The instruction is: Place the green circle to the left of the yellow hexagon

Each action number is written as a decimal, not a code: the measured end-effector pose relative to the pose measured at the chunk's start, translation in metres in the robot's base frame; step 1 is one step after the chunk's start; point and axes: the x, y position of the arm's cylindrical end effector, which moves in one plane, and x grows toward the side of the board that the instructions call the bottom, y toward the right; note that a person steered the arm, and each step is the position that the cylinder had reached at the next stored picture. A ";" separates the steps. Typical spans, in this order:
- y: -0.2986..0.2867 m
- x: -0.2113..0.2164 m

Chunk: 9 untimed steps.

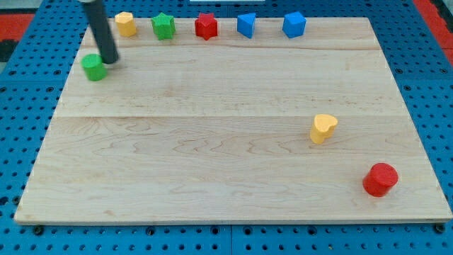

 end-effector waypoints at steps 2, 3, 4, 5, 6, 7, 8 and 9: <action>0.007 0.063; -0.033 0.051; -0.049 -0.001; -0.049 -0.024; -0.049 -0.002; -0.026 0.013; -0.038 -0.019; -0.045 -0.046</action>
